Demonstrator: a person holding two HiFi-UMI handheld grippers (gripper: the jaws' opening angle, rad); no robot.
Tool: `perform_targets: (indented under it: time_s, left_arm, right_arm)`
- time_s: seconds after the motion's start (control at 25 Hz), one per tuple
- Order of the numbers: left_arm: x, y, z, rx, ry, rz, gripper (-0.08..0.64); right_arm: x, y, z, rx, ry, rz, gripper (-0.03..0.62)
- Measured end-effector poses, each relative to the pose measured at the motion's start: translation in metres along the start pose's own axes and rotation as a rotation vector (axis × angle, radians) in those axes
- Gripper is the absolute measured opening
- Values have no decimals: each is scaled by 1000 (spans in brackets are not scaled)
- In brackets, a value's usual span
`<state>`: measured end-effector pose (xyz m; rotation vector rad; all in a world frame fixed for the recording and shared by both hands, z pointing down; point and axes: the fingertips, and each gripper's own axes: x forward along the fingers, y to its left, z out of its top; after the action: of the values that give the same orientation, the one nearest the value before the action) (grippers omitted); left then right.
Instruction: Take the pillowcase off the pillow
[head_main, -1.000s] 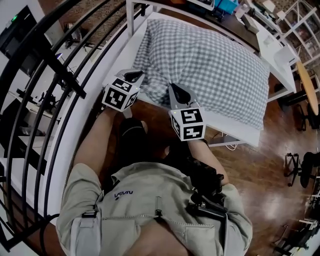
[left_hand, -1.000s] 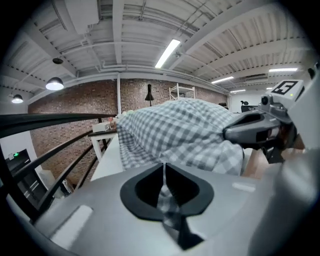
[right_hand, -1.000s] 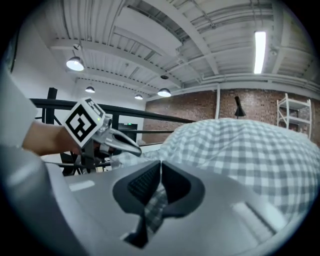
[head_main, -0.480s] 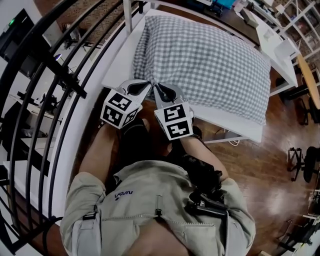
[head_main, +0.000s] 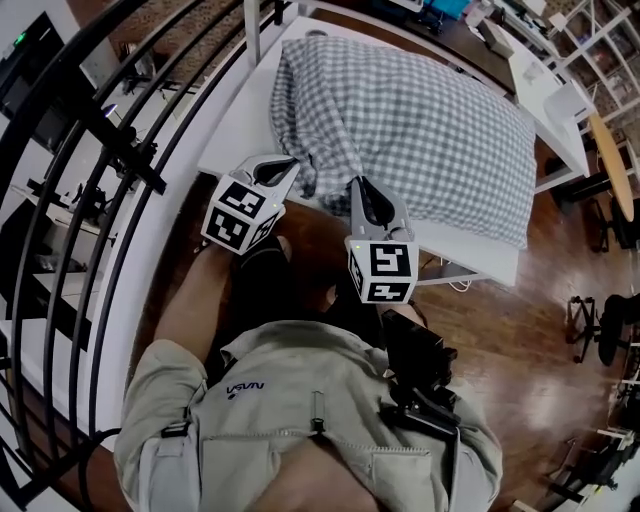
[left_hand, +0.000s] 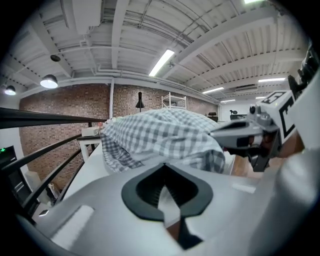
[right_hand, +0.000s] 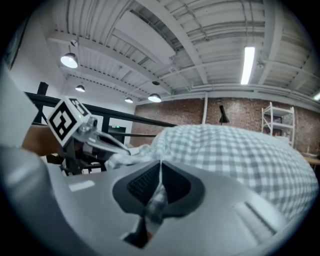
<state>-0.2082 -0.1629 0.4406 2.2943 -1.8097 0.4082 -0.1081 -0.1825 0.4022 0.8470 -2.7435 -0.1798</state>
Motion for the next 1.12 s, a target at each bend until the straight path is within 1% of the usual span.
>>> perform_targets:
  time_s: [0.12,0.24,0.36,0.44,0.52,0.6,0.68,0.72,0.8,0.84,0.88,0.92,0.96,1.0,1.04,1.12]
  left_arm:
    - [-1,-3,16,27,-15,-10,6]
    - [5,-11,17,56,32,-62,6]
    - [10,-20,6,25,86,-132,6]
    - [12,-29,-7,7,136,-189,31]
    - [14,-38,-19,8,186,-236,63]
    - [15,-44,-23,0,196,-268,75]
    - [15,-46,-22,-16,181,-284,88]
    - [15,-47,-20,-14,175,-287,95]
    - [14,-49,-15,10,168,-289,101]
    - [14,-51,-13,29,167,-287,101]
    - [13,-52,-11,50,167,-281,101]
    - [13,-53,-10,70,168,-273,91]
    - [12,-54,-10,82,167,-267,92]
    - [12,-54,-9,84,163,-264,92]
    - [11,-55,-9,78,156,-263,92]
    - [10,-54,-9,59,140,-256,94]
  right_arm:
    - [-1,-4,-29,40,59,2,14]
    - [-2,2,-27,49,49,14,14]
    - [-2,9,-23,47,34,36,14]
    - [-2,10,-22,55,28,48,14]
    - [-2,10,-19,65,23,62,14]
    - [-1,14,-14,74,17,85,15]
    - [-2,22,-7,91,8,129,20]
    - [-2,28,-3,104,2,162,31]
    - [-4,44,6,126,-7,237,148]
    - [-4,52,9,125,-6,264,181]
    - [-2,58,10,110,1,272,201]
    - [0,61,10,82,15,260,198]
    - [2,60,7,45,33,234,173]
    - [3,57,5,12,50,205,88]
    - [3,54,4,-9,58,183,24]
    - [0,47,6,-14,46,153,14]
